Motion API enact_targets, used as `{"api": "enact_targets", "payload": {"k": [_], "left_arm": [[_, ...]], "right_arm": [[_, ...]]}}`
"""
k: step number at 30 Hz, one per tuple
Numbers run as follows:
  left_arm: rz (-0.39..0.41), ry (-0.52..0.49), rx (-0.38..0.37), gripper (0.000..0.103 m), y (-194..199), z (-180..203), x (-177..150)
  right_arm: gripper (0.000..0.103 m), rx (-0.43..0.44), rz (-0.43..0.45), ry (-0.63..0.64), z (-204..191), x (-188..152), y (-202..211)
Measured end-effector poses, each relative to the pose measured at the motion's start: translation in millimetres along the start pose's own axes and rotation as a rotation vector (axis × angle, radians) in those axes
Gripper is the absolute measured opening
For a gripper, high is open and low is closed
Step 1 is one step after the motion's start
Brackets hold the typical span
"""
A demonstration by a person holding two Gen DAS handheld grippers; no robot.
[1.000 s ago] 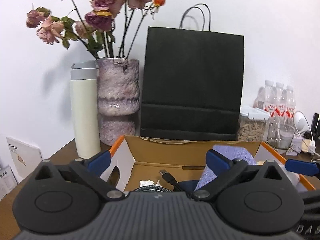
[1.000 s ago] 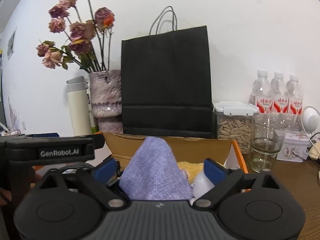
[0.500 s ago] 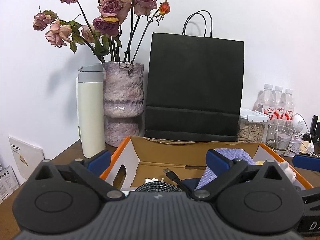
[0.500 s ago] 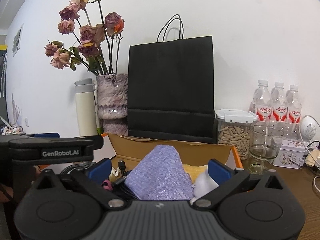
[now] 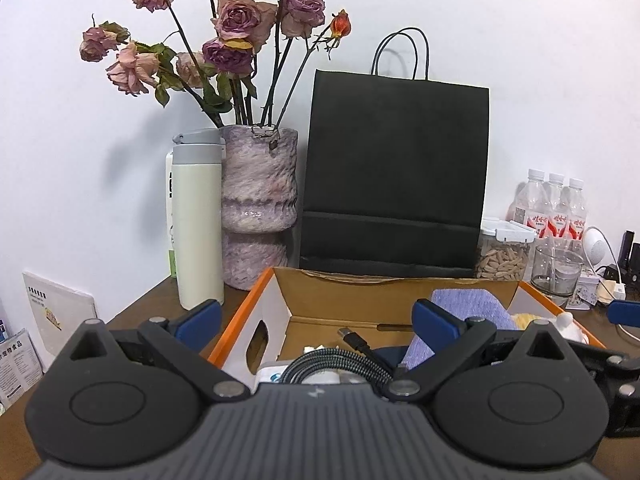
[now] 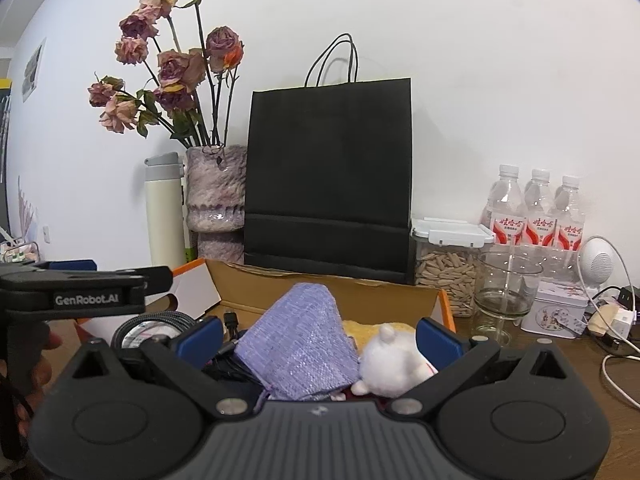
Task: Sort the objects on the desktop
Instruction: 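Lower the soap bar and purple pouch into the box and open both tools, then move both tools back out of the box toward the white cap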
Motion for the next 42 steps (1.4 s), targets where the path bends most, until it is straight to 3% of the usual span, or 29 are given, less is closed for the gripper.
{"api": "enact_targets", "payload": {"k": [11,21,31,42], "left_arm": [[-0.026,-0.019,-0.004,0.103,27,-21,-19],[-0.082,-0.053,-0.029,0.103,49,-25,-38],[-0.216,-0.095,-0.022,0.103,53,-25,-67],[-0.366,-0.101,-0.005,0.103,45,-30,-92]], "right_arm": [[0.103,0.004,0.005,0.023,-7,-18,43],[0.103,0.053,-0.072,0.041,-30,-49,66],[0.101,0.105,-0.225,0.061,-47,-76,49],[0.092,0.150,-0.313,0.016,-59,-86,28]]}}
Point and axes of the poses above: each gripper's, at about its wrist camera, not at the fingertips, and y roughly against the way its jaws point, z to its right, x to its top, the point moved 10 cm from there along -y, roughly the way its jaws point, and after that the axes turned 13 degrees about y, right-handed, at the moved point
